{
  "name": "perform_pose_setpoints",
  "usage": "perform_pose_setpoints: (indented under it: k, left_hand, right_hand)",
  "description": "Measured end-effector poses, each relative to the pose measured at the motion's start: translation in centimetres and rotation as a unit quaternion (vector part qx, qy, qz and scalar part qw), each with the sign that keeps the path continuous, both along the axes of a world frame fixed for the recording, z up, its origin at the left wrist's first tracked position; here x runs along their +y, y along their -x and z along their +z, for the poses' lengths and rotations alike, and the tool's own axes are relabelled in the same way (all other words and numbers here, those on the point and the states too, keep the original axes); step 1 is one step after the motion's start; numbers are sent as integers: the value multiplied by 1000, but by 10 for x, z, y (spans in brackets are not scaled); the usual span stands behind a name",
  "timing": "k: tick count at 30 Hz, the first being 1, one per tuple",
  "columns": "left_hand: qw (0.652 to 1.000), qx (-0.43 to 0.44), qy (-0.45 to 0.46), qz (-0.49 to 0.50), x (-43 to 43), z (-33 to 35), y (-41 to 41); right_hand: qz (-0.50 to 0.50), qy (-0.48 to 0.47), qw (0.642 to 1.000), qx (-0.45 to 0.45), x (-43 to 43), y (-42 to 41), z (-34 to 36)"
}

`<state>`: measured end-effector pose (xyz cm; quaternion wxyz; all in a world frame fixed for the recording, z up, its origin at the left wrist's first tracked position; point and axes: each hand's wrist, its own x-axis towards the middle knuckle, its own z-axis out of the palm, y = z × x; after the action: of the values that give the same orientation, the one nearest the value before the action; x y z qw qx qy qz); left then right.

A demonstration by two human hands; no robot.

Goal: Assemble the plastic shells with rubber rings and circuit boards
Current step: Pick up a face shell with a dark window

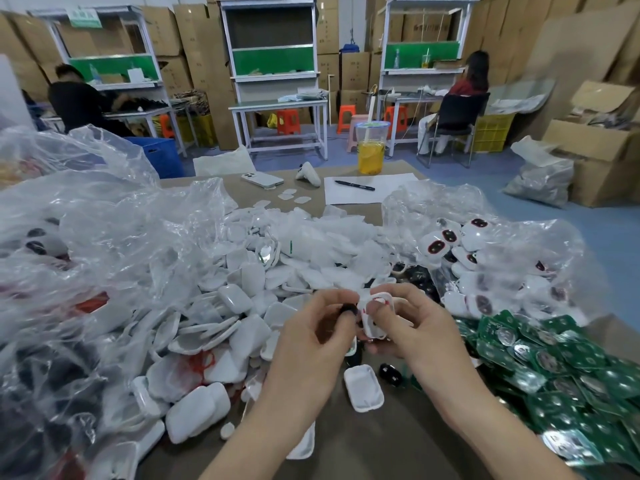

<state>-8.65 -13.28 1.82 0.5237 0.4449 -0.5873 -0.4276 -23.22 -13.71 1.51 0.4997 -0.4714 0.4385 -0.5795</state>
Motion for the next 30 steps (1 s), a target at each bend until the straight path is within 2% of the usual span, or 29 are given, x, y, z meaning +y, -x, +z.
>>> perform_pose_setpoints:
  k: [4, 7, 10, 12, 16, 20, 22, 26, 30]
  left_hand:
    - [998, 68, -9, 0, -3, -1, -2]
    - [997, 68, -5, 20, -2, -2, -2]
    - [993, 114, -32, 27, 0, -4, 1]
    - [994, 97, -22, 48, 0, -5, 4]
    - [991, 101, -28, 79, -1, -11, 7]
    - [978, 189, -60, 58, 0, -13, 10]
    - [971, 223, -67, 59, 0, -11, 13]
    - [977, 196, -69, 42, 1, -11, 12]
    - [998, 57, -15, 26, -1, -7, -1]
  right_hand:
    - [-28, -10, 999, -26, -4, 4, -3]
    - [-20, 10, 1000, 8, -3, 2, -5]
    - [-19, 32, 997, 63, 1, 0, -5]
    - [-17, 42, 996, 76, 2, -2, -4]
    - [12, 26, 999, 21, 3, -4, -5]
    - [70, 5, 995, -75, 5, -6, -6]
    - [80, 4, 993, -85, 5, -6, -6]
    - [87, 7, 993, -76, 5, -5, -6]
    - [87, 9, 994, -62, 4, -4, -5]
